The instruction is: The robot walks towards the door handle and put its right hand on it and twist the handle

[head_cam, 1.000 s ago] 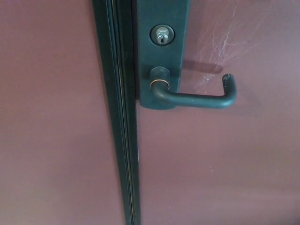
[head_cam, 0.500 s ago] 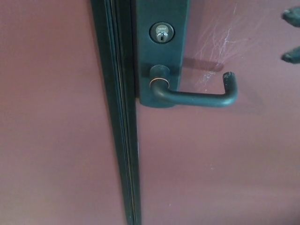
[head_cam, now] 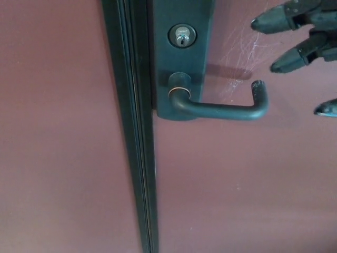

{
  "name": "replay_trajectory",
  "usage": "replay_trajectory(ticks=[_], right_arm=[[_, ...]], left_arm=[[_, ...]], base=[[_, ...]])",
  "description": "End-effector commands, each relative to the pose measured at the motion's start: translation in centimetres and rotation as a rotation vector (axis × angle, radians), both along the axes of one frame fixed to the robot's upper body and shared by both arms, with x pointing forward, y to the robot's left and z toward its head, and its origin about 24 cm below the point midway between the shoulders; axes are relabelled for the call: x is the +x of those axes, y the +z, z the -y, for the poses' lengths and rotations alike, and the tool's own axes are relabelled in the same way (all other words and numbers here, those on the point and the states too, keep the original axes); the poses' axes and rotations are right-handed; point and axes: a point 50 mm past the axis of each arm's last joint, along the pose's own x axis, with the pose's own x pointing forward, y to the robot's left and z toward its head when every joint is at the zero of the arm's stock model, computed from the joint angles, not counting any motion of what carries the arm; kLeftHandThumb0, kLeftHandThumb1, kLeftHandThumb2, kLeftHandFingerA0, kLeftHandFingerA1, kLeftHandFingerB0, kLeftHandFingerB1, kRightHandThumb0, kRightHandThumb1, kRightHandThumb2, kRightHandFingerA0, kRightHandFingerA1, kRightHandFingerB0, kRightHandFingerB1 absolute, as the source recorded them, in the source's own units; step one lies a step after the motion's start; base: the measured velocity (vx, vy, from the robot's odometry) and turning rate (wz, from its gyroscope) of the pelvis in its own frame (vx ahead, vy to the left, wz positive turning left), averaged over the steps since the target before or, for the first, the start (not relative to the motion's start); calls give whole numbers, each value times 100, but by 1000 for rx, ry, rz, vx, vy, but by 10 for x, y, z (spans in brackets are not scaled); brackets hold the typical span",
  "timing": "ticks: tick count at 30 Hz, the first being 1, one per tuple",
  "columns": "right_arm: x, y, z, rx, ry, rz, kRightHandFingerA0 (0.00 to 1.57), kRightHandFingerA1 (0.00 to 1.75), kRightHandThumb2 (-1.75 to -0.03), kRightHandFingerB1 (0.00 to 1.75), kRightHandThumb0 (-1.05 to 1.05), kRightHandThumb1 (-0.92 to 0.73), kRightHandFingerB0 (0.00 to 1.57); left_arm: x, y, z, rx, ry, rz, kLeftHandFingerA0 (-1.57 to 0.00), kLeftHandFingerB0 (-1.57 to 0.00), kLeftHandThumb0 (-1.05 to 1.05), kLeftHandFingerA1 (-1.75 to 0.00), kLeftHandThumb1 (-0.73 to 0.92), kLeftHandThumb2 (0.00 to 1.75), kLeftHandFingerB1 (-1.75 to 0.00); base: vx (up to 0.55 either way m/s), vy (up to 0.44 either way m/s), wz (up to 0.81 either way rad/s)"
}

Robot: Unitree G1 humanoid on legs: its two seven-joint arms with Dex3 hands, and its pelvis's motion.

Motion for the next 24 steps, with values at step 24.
replay_trajectory(ticks=[24], right_arm=[[42,14,-18,-254,-109,-10,41,54,-82,42,-63,-43,24]], left_arm=[[6,3,-2,-20,-51,3,-69,-53,-14,-86,38,68,-69]], base=[[0,0,0]])
